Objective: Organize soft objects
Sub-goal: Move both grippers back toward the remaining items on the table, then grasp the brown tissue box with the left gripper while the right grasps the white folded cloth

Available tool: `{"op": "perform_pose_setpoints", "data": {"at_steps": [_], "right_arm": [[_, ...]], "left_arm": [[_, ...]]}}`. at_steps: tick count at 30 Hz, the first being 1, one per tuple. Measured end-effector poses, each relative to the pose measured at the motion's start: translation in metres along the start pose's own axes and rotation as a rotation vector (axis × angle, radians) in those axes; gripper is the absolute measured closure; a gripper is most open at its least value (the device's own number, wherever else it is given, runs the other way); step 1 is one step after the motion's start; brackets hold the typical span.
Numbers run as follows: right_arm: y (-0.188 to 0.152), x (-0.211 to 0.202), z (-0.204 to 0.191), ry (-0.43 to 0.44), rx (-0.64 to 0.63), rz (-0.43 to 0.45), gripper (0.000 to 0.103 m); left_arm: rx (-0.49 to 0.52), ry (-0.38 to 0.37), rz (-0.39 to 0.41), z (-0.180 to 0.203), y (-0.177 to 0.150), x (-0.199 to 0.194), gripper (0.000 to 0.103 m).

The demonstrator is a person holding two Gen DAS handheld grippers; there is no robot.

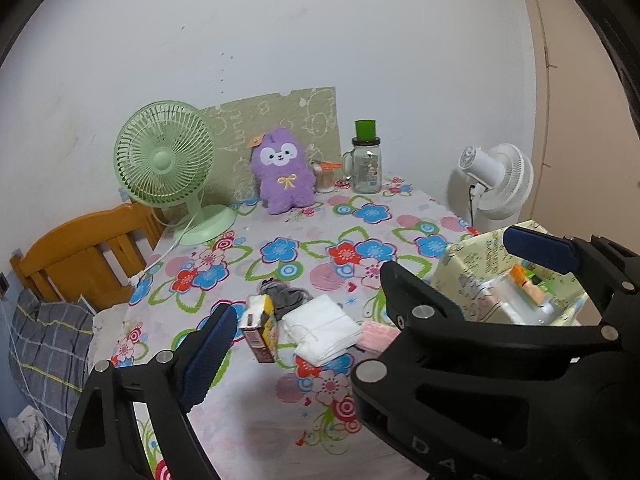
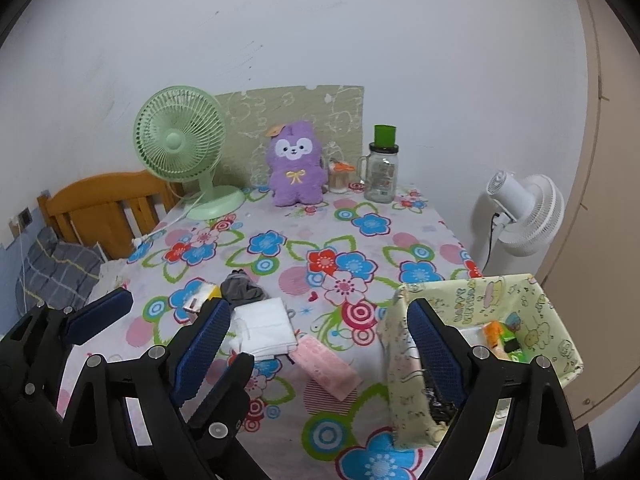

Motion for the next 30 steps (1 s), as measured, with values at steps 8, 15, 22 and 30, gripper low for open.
{"op": "perform_pose_setpoints", "data": {"at_steps": [8, 15, 22, 30], "right_arm": [[-0.008, 0.022, -0.014, 0.031, -0.019, -0.035, 0.012], [-0.016, 0.041, -0.024, 0.043, -0.024, -0.064, 0.013], [-0.024, 0.062, -0.031, 0.057, -0.029, -0.097, 0.013], [-0.030, 0.092, -0.035, 0.070, -0.020, -0.142, 0.013]], "left_arm": [[-0.012, 0.027, -0.036, -0.020, -0.011, 0.018, 0.017], [-0.014, 0.038, -0.061, -0.031, -0.021, 0.033, 0.020], [-0.033, 0.052, -0.098, -0.044, -0.031, 0.050, 0.024], [-0.046, 0.056, -0.148, -0.054, -0.041, 0.076, 0.027]]}}
Point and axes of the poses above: each gripper's, at about its wrist camera, not at the fingertips, and x roughly the way its jaws point, z to its right, y to its top, the point moved 3 cm from there along x, roughly the way its jaws point, and after that the axes turned 3 degrees about -x, right-handed, at the moved point
